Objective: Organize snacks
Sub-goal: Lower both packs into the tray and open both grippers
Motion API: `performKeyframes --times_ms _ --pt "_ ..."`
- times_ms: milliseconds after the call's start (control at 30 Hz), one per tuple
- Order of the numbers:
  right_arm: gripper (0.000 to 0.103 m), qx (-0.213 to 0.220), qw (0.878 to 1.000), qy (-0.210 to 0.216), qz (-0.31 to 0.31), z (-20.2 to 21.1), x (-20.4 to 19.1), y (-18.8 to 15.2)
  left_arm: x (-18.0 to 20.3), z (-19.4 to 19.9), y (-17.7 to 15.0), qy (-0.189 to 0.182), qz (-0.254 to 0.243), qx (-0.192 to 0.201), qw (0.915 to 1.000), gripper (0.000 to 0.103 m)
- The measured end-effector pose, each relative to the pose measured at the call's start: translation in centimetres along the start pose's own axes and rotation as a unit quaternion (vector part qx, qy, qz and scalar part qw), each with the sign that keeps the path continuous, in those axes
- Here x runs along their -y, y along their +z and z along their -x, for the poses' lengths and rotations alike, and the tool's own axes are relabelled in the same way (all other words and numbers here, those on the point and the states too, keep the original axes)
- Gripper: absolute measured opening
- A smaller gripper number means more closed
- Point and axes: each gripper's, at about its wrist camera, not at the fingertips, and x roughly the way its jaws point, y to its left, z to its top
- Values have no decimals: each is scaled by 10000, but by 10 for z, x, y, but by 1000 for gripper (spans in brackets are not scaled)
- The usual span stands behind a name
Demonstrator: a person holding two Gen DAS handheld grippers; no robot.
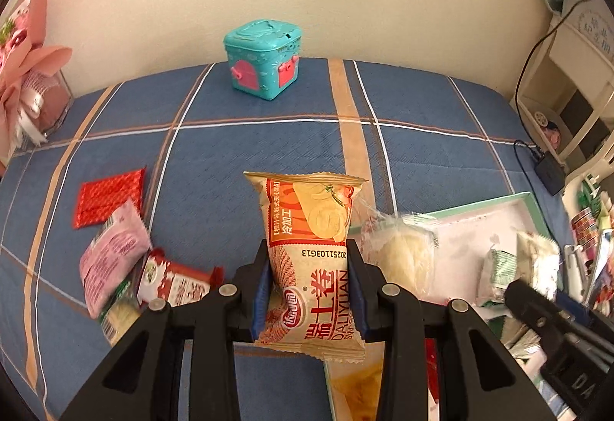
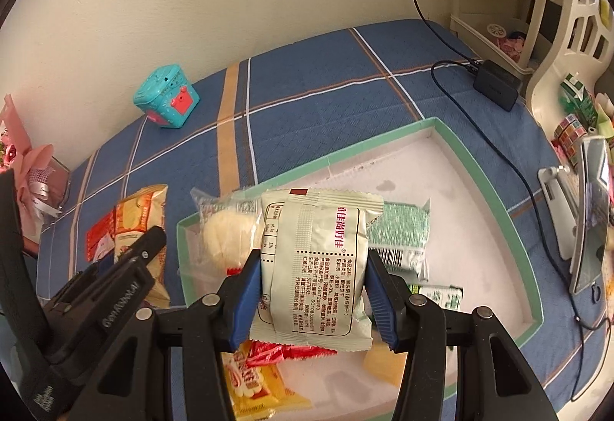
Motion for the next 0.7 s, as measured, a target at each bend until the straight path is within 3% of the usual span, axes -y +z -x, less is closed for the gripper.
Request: performKeyframes --times_ms 333,700 --pt "54 -40 9999 -97 4 -17 2 13 16 -19 3 -10 -332 153 9993 37" --pt "55 -224 9993 -214 -212 -31 21 12 47 -24 -9 -498 -655 -91 9966 37"
